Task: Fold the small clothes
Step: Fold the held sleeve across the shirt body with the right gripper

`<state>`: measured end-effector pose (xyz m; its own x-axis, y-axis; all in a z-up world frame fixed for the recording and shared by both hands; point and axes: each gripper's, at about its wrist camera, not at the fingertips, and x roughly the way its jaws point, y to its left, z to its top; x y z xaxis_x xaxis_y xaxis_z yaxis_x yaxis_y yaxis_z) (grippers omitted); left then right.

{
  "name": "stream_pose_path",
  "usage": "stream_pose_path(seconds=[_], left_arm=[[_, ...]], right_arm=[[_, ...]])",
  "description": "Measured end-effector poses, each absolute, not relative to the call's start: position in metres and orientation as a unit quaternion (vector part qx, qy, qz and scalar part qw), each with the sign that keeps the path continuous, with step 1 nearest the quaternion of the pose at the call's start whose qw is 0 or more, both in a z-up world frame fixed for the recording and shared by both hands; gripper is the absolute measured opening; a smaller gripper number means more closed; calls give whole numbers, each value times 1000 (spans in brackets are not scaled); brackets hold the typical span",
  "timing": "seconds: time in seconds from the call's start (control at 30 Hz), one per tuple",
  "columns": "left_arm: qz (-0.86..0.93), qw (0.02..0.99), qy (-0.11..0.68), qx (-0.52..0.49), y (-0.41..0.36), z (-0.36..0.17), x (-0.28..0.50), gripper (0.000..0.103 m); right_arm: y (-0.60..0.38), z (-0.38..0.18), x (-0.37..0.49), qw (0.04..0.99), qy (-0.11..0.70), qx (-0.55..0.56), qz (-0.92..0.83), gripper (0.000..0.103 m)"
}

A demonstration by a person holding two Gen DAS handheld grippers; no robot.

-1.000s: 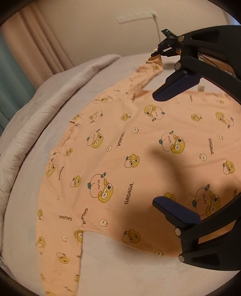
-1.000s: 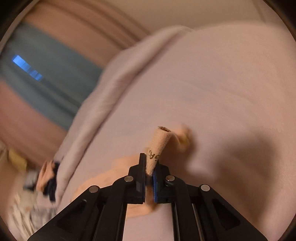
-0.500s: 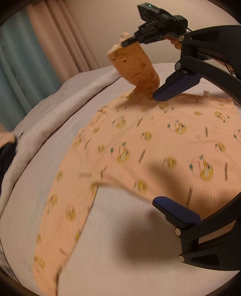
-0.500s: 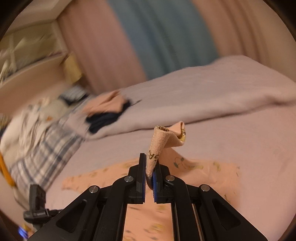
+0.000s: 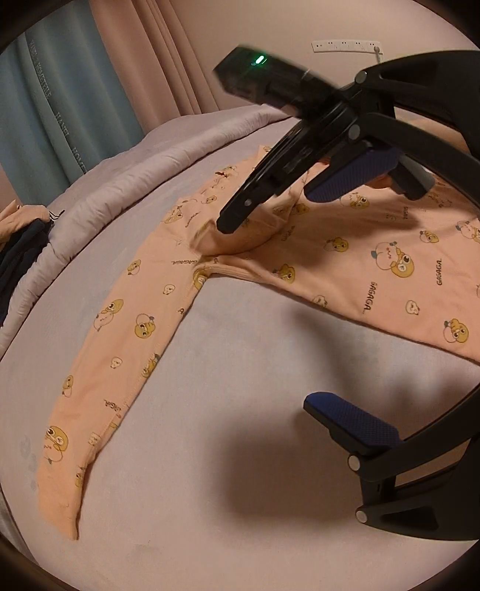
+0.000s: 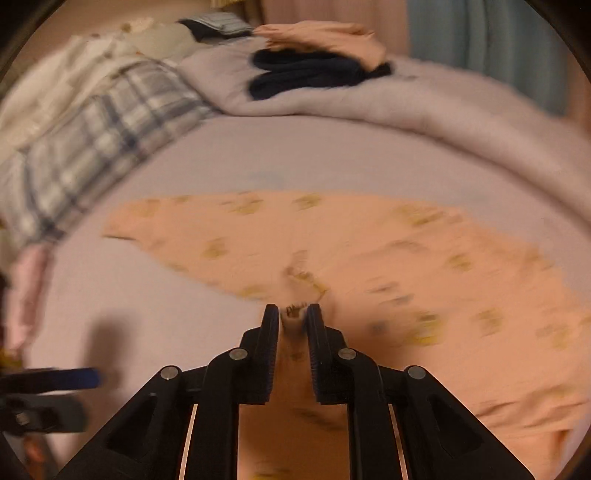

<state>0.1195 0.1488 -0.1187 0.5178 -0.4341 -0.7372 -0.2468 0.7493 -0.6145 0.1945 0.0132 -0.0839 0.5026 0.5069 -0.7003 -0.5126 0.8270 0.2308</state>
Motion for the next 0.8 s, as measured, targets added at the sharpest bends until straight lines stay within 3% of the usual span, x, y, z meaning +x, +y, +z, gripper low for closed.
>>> stream_pose_path(seconds=[0.03, 0.1, 0.17, 0.43, 0.67, 0.7, 0.8], left_arm=[[-62, 798, 487, -349, 146, -119, 123, 103], [-78, 798, 485, -348, 136, -115, 130, 103], [-98, 804, 476, -343, 126, -109, 138, 103], [-168, 809, 453, -335, 70, -98, 194, 103], [-179, 798, 464, -340, 51, -120, 230, 102], [-175, 797, 469, -338, 51, -123, 231, 102], [-153, 793, 487, -332, 59, -138, 231, 102]], right_arm=[[7, -76, 190, 870, 392, 8, 299, 28], [-19, -60, 184, 873, 373, 50, 311, 52], [-48, -51, 177, 875, 350, 90, 322, 61], [-171, -79, 178, 901, 374, 133, 173, 61], [-194, -125, 198, 890, 450, 16, 74, 22], [-197, -132, 201, 886, 461, 1, 55, 9], [-211, -128, 199, 891, 455, -1, 15, 0]])
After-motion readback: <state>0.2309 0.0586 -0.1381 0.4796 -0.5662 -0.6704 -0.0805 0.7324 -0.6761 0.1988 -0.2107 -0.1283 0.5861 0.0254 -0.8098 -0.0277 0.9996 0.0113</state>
